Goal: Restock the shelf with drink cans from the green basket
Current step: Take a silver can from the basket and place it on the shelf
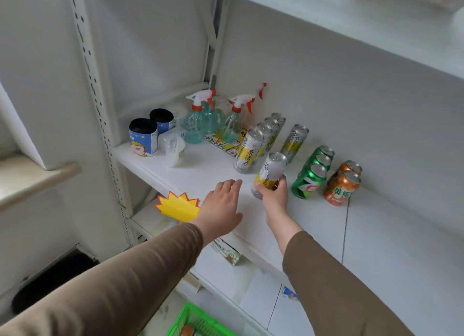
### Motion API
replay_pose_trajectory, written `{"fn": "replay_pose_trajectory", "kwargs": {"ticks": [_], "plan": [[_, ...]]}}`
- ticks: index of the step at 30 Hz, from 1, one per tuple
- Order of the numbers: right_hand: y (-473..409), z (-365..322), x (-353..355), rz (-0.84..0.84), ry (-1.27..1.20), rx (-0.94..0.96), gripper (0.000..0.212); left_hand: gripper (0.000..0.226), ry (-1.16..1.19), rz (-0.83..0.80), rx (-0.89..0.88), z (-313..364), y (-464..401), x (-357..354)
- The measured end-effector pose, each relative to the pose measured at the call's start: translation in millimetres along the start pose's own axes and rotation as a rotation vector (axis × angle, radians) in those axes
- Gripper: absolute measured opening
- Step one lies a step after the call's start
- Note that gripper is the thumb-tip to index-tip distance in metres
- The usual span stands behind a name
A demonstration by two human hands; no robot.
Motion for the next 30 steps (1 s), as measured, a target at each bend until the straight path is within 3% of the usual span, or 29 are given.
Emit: {"fn": "replay_pose_trajectory", "kwargs": {"ticks": [14,30], "plan": [[-98.5,12.6,-7.3,0.235,0.232,-0.057,0.047,0.083,-0.042,-0.107,-0.127,18.6,-77.7,-33.1],[-142.7,10.8,-1.1,0.204,0.307,-0.127,0.05,0.081,-0.037,-0.104,-0.152,33.9,-102.3,-42.6]]}}
Point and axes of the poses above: each hand's wrist, its own y-axis away from the middle knuckle, its own x-axis out of the back of the hand, z = x × y, the point moved 1 cm from there along -y, towards the middle knuckle, and after that the axes turned 10 degrees about x, right-handed, at the moved point
